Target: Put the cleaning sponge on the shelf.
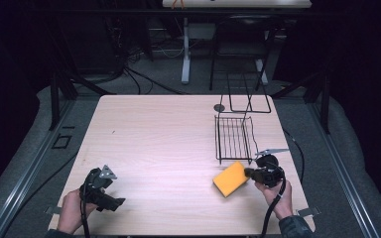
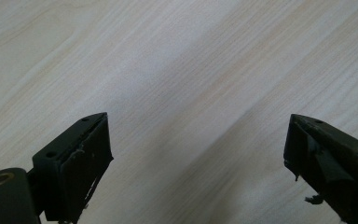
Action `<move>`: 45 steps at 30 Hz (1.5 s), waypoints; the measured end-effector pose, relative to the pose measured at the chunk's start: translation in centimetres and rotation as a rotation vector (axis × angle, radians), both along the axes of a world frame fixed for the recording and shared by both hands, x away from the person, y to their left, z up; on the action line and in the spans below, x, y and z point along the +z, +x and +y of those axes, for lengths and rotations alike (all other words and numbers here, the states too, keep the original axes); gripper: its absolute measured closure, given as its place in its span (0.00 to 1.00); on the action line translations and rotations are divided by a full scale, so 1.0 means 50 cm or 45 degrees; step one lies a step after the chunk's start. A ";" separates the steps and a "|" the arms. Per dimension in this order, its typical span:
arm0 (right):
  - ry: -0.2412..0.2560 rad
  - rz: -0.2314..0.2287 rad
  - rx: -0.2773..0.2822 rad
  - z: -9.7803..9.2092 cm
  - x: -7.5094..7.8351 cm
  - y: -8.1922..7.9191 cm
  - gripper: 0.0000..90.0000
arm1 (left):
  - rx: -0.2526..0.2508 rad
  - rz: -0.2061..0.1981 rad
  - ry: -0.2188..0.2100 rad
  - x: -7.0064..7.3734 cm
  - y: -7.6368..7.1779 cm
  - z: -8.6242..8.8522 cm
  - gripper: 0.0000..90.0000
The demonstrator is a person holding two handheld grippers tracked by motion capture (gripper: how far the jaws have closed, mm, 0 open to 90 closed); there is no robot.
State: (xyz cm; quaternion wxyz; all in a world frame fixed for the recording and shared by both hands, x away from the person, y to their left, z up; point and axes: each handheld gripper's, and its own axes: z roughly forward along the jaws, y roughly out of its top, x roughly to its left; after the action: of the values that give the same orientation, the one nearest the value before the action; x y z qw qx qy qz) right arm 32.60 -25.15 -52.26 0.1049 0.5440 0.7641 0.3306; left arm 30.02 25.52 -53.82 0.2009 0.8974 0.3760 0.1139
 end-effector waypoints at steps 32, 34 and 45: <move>0.082 -0.223 0.034 0.013 0.109 -0.034 1.00 | -0.001 0.009 0.007 -0.002 0.002 0.001 0.08; 0.083 -0.237 0.028 0.009 0.113 -0.033 1.00 | -0.005 0.009 0.008 -0.002 0.002 0.000 0.08; 0.116 -0.282 -0.029 -0.002 0.131 -0.016 1.00 | 0.003 0.009 0.004 -0.002 0.002 0.003 0.08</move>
State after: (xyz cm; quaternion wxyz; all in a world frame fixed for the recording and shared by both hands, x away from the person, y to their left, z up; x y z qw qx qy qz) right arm 31.78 -25.24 -45.71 0.1676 0.5170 0.7256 0.4220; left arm 30.11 25.65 -53.91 0.1981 0.8976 0.3776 0.1115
